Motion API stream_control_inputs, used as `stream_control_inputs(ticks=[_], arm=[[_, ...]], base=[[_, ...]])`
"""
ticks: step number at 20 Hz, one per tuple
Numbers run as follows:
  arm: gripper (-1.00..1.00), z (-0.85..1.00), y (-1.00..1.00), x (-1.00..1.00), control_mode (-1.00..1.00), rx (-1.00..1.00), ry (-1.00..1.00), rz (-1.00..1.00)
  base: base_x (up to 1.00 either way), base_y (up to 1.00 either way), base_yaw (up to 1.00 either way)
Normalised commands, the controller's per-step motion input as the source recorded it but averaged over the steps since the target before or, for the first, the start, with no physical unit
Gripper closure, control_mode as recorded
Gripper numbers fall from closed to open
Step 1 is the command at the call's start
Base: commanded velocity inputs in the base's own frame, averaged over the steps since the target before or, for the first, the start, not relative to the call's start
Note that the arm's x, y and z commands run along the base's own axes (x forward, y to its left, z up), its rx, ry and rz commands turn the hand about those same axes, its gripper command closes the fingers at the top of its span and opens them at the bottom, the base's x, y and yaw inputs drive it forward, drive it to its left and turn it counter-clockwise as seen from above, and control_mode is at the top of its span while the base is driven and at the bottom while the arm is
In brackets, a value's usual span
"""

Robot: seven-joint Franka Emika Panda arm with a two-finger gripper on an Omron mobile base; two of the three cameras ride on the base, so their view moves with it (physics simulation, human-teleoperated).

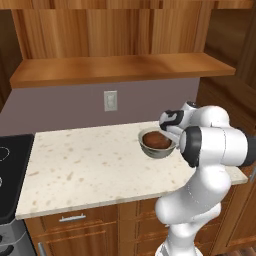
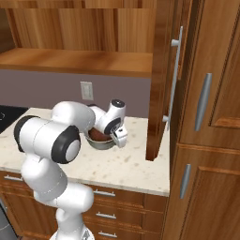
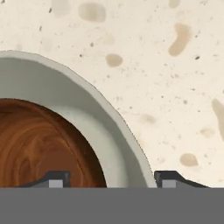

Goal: Pick up the bowls on the counter and stack them on top of one another in the open cabinet. Place the smaller bowl on top of the larger bowl.

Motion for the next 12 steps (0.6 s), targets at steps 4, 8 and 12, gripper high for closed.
stream_control_inputs(ticks=[4, 8, 12], arm=[[1.00, 0.00, 0.00, 0.00, -1.00, 0.00, 0.00, 0.00], [1.00, 0.27, 0.00, 0.00, -1.00, 0.02, 0.00, 0.00], [1.00, 0.60, 0.01, -0.08, -1.00, 0.04, 0.00, 0.02]], base=[[0.00, 0.00, 0.00], [0.00, 0.00, 0.00], [0.00, 0.00, 0.00]])
